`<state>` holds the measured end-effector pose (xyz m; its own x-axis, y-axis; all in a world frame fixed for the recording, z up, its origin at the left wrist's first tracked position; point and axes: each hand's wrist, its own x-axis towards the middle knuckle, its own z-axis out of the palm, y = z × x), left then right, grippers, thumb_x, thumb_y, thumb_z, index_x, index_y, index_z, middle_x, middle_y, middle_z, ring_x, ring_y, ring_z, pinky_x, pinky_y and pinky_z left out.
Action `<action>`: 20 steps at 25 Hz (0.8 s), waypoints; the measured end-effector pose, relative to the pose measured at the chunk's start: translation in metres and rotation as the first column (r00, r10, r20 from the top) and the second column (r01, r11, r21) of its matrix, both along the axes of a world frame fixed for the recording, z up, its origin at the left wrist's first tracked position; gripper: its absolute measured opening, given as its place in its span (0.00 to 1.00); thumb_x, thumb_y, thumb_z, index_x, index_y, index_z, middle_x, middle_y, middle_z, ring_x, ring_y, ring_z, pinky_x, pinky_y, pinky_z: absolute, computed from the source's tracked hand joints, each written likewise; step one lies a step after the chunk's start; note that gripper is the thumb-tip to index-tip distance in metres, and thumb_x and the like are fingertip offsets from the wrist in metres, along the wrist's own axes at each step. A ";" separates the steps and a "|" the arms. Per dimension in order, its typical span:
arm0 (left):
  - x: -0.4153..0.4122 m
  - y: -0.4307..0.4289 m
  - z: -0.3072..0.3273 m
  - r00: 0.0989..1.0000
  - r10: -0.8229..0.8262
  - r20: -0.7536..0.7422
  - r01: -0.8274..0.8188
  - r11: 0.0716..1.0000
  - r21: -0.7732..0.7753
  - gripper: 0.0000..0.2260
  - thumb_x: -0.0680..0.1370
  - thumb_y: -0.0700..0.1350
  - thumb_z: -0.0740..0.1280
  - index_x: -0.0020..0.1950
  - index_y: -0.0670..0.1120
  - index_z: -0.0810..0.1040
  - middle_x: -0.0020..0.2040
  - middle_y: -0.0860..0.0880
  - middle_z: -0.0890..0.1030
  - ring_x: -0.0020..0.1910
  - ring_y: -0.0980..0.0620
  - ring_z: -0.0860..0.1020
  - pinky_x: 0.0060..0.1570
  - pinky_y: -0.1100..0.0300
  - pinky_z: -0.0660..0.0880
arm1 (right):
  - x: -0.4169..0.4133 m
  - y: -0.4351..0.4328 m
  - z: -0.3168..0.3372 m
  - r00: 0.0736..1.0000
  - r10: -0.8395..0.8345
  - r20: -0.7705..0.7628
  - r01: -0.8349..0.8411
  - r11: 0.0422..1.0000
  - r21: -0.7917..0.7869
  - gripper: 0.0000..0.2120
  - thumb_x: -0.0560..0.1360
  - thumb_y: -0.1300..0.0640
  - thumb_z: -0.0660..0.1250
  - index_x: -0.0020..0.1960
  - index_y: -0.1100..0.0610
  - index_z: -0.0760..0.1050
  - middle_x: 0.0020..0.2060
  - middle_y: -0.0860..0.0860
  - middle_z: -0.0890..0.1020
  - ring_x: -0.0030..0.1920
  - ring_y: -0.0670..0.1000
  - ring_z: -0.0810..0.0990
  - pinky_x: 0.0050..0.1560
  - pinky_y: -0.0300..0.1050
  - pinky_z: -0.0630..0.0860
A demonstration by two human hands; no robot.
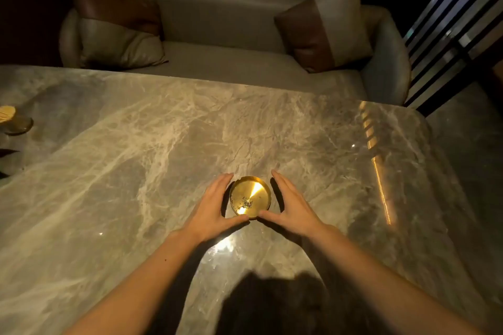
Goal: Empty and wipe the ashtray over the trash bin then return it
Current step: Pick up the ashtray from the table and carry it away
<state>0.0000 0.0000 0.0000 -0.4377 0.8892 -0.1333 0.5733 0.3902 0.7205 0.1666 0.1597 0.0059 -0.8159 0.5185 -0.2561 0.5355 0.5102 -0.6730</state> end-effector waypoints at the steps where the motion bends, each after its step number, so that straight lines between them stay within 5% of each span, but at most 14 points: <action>1: -0.001 0.003 -0.008 1.000 -0.003 0.022 0.003 1.000 0.008 0.51 0.64 0.66 0.75 0.78 0.50 0.54 0.78 0.50 0.60 0.76 0.52 0.61 0.73 0.56 0.61 | -0.001 0.002 -0.007 1.000 0.005 -0.003 -0.005 1.000 -0.019 0.53 0.66 0.33 0.72 0.79 0.50 0.47 0.79 0.48 0.54 0.78 0.48 0.54 0.75 0.48 0.57; 5: -0.005 0.008 -0.027 0.997 -0.030 0.069 0.028 0.999 0.032 0.53 0.60 0.66 0.77 0.78 0.51 0.55 0.76 0.50 0.63 0.74 0.53 0.64 0.72 0.54 0.64 | -0.002 0.011 -0.026 0.999 0.025 0.033 -0.024 0.999 -0.032 0.56 0.62 0.32 0.73 0.79 0.49 0.49 0.78 0.49 0.58 0.77 0.49 0.57 0.75 0.52 0.60; 12: 0.004 0.009 -0.034 0.992 0.012 0.122 -0.020 0.997 0.072 0.49 0.63 0.60 0.78 0.77 0.49 0.59 0.74 0.51 0.67 0.71 0.58 0.65 0.66 0.74 0.58 | -0.004 0.009 -0.039 0.998 0.052 -0.033 -0.052 0.999 -0.005 0.49 0.63 0.38 0.77 0.77 0.50 0.59 0.73 0.48 0.68 0.73 0.48 0.64 0.73 0.52 0.64; 20: 0.003 0.016 -0.013 0.982 0.058 0.182 -0.082 0.989 0.126 0.47 0.62 0.56 0.80 0.76 0.50 0.62 0.69 0.58 0.67 0.66 0.69 0.66 0.62 0.80 0.59 | -0.007 0.011 -0.021 0.992 0.018 -0.127 -0.025 0.998 -0.053 0.46 0.64 0.44 0.78 0.76 0.48 0.60 0.72 0.47 0.69 0.71 0.45 0.66 0.68 0.37 0.61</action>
